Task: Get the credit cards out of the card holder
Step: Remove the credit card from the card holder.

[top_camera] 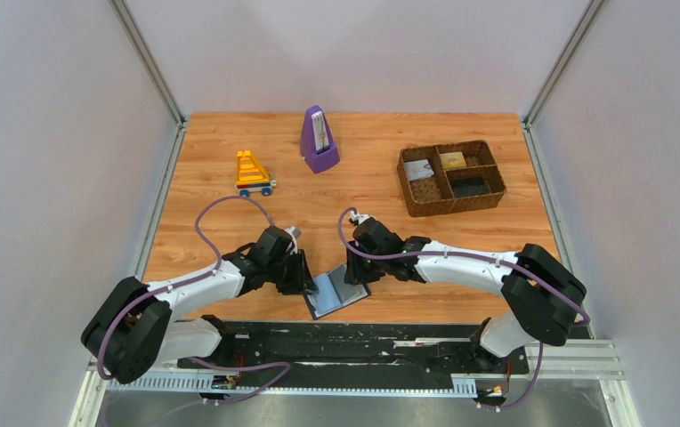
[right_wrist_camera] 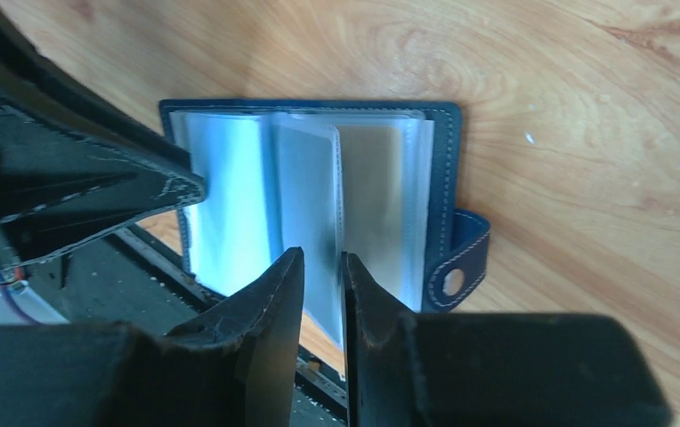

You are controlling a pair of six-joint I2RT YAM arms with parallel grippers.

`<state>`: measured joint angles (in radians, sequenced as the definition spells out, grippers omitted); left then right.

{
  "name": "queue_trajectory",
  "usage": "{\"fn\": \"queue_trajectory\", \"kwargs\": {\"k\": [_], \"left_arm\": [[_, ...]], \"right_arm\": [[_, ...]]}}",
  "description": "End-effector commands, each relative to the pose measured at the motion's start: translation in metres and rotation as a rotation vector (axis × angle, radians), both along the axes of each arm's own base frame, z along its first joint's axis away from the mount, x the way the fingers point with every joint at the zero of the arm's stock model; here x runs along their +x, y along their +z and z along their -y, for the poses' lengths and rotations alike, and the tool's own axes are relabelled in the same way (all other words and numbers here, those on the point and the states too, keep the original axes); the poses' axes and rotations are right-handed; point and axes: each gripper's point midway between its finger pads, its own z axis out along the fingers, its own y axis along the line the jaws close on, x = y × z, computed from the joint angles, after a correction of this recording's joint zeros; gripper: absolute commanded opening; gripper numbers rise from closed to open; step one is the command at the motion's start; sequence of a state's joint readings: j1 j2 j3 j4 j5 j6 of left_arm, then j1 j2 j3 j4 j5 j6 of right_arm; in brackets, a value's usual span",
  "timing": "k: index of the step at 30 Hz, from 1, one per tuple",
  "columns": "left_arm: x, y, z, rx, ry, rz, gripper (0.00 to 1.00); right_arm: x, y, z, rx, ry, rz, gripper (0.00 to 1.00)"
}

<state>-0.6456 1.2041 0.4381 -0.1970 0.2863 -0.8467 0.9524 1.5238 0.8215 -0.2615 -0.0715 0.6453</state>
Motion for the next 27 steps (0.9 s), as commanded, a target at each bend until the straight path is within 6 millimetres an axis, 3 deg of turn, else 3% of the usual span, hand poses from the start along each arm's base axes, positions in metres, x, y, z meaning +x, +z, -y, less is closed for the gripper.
{"fn": "queue_trajectory", "kwargs": {"k": [1,9,15,21,27], "left_arm": [[0.0,-0.001,-0.002,0.005,0.008,0.009,0.33],[0.001,0.004,-0.001,-0.001,0.001,0.012,0.34],[0.007,0.022,-0.003,0.005,0.019,0.048,0.37],[0.01,0.046,-0.007,-0.024,0.07,0.102,0.43],[0.01,0.051,-0.008,-0.017,0.074,0.102,0.45]], "right_arm": [[0.002,0.032,-0.021,0.128,0.039,0.042,0.23],[-0.006,0.029,-0.026,0.132,0.077,0.003,0.22],[-0.011,0.037,-0.037,0.178,0.113,-0.019,0.29],[-0.013,0.041,-0.043,0.202,0.123,-0.033,0.3],[-0.022,0.046,-0.058,0.255,0.171,-0.069,0.31]]}}
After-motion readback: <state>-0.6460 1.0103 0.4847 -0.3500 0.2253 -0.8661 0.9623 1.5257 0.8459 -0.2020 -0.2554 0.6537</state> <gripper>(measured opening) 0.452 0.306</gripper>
